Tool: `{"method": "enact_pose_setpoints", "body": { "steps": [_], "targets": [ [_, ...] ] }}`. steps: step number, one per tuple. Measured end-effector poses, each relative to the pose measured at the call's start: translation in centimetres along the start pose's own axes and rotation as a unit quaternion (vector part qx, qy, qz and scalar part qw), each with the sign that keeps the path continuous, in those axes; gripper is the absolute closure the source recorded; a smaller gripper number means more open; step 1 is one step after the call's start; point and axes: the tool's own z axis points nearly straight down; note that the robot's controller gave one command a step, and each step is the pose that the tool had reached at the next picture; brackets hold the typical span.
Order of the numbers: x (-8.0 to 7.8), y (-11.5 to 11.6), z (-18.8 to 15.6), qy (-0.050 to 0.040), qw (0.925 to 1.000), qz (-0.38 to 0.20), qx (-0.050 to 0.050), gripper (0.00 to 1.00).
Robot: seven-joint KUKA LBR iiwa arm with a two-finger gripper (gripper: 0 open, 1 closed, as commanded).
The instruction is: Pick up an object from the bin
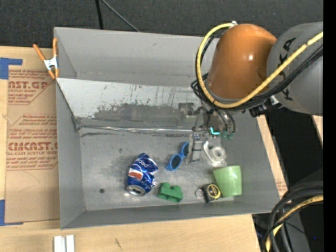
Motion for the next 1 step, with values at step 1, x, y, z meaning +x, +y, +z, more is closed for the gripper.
{"method": "enact_pose_setpoints", "body": {
  "steps": [1],
  "targets": [
    [2.46, -1.26, 15.91, 0.0014, 1.0000, -0.004, 0.000, 0.00]
  ]
}}
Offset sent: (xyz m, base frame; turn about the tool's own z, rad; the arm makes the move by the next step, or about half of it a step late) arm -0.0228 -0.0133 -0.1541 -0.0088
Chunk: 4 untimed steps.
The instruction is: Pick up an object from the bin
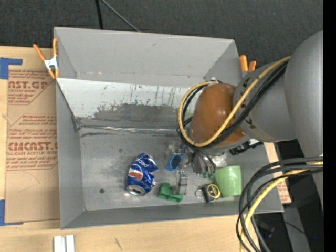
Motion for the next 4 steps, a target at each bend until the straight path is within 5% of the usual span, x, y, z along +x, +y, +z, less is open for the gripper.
{"method": "enact_pose_setpoints", "body": {
  "steps": [1, 2, 3, 4],
  "targets": [
    [-0.2, 0.0, -0.4, -0.0041, 1.0000, 0.000, 0.000, 1.00],
    [-0.3, 0.0, -0.5, -0.0049, 1.0000, 0.000, 0.000, 0.00],
    [1.8, 0.7, 0.8, -0.0084, 0.9999, 0.009, -0.001, 0.00],
    [2.6, 1.6, 0.8, -0.0088, 0.9964, 0.084, -0.001, 0.00]
  ]
}}
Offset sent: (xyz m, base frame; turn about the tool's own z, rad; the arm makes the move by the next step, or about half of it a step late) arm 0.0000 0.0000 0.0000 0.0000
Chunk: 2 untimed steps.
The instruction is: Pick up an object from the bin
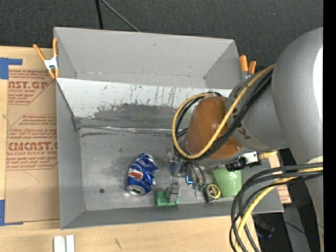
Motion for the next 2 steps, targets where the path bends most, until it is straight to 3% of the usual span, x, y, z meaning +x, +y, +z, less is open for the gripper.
{"method": "enact_pose_setpoints", "body": {
  "steps": [1, 2],
  "targets": [
    [-2.5, 0.8, 0.1, 0.0030, 1.0000, 0.008, 0.001, 0.00],
    [0.2, 0.7, 0.0, -0.0010, 0.9987, -0.051, 0.000, 0.00]
  ]
}}
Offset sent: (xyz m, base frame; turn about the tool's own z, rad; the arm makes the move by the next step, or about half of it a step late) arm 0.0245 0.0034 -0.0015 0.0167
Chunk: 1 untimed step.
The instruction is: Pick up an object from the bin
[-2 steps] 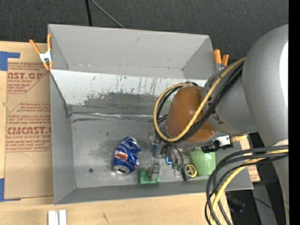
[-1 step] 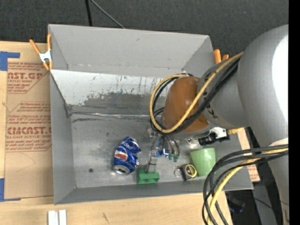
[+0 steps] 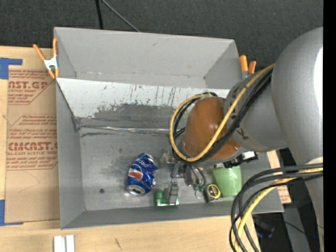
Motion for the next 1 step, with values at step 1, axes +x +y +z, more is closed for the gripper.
{"method": "enact_pose_setpoints", "body": {
  "steps": [1],
  "targets": [
    [-1.50, 0.30, -3.28, 0.0042, 0.9958, 0.092, 0.001, 0.00]
  ]
}}
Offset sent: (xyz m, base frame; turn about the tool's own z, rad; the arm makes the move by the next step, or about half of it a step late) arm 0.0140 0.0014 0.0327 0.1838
